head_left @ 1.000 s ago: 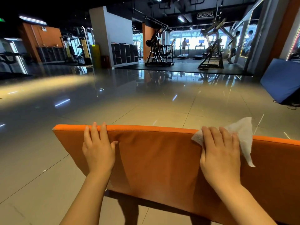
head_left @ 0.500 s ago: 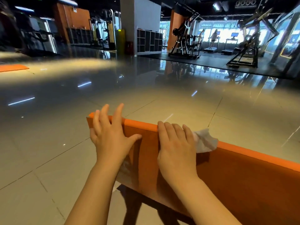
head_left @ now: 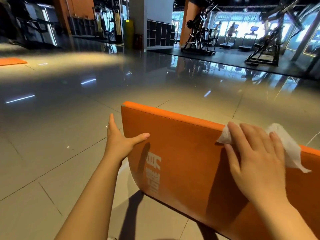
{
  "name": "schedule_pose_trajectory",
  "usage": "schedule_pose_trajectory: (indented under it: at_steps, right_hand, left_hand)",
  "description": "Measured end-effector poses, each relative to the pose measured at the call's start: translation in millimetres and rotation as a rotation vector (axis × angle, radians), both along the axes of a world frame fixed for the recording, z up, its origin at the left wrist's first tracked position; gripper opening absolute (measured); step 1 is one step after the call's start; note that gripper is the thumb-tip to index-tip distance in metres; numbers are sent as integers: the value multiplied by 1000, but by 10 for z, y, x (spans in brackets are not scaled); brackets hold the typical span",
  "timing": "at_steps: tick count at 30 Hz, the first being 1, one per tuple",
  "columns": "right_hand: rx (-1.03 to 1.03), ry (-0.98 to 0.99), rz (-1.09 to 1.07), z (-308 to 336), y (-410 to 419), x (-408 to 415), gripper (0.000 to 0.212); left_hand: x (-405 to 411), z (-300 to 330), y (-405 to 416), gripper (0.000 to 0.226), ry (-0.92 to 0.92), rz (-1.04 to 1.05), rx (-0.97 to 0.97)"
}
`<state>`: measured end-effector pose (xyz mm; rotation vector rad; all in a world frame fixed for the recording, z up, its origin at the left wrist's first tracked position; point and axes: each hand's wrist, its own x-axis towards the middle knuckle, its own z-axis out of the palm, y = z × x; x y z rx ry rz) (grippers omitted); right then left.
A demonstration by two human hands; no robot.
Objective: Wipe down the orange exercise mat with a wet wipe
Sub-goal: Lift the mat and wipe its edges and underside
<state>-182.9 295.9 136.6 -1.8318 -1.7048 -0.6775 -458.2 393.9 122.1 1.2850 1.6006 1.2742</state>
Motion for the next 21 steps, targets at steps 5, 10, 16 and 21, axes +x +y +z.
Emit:
schedule_pose_trajectory:
  at_steps: [5,10,16,21]
  right_hand:
    - [52,69,-35,-56,18,-281,50]
    - [61,7,57,-55,390,-963,48]
    - [-33,-46,283,147,981,-1800,43]
    - [-44,-178,180,79,662,-1446,57]
  left_hand:
    - [-34,-7,154,126,31,-68,99]
    - [-69,-72,186,117,111,-32,171]
    - [-210,-192,175,101,156,13,255]
    - [-330,-179,247,95,144,-77,282]
